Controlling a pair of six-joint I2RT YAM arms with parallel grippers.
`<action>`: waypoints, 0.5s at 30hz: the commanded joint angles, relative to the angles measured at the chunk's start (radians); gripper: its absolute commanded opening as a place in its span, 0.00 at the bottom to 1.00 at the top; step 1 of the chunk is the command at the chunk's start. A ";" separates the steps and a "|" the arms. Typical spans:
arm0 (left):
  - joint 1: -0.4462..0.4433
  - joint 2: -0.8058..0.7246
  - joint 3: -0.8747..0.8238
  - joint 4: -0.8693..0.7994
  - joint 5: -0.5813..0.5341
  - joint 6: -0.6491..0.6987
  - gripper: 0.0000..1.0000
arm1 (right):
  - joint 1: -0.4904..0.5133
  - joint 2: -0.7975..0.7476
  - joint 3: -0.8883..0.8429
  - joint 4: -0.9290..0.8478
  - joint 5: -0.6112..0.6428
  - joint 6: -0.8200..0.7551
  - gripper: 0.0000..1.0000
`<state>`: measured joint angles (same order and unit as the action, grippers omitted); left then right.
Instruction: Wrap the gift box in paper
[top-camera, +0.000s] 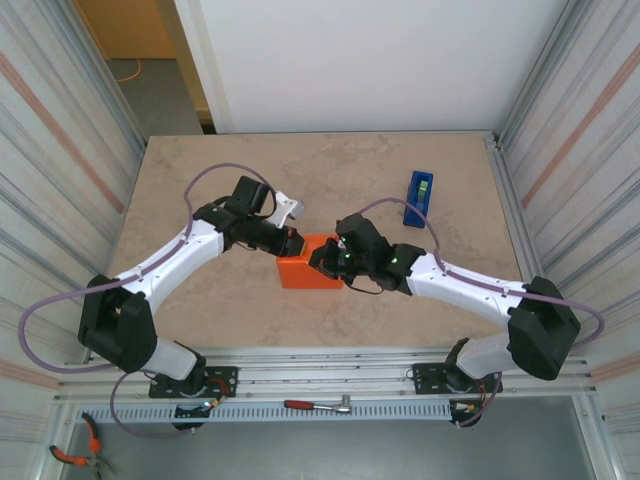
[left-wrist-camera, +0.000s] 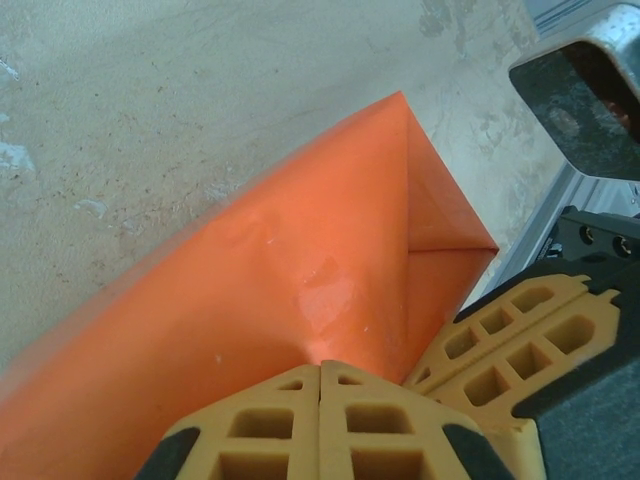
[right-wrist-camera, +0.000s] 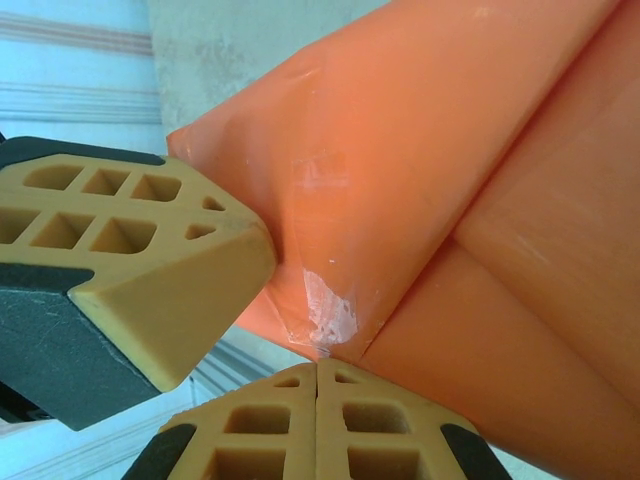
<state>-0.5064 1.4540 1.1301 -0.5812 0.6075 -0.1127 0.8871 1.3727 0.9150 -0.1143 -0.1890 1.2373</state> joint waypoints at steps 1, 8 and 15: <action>0.014 -0.013 0.051 -0.015 0.003 -0.021 0.00 | -0.021 -0.021 0.019 -0.026 -0.016 -0.034 0.00; 0.060 -0.078 0.079 0.084 -0.015 -0.079 0.23 | -0.071 -0.089 0.066 -0.092 -0.030 -0.126 0.00; 0.112 -0.178 0.015 0.114 -0.102 -0.125 0.48 | -0.159 -0.184 0.066 -0.192 -0.031 -0.196 0.39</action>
<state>-0.4133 1.3334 1.1706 -0.4950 0.5476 -0.2119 0.7551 1.2354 0.9474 -0.2287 -0.2146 1.1088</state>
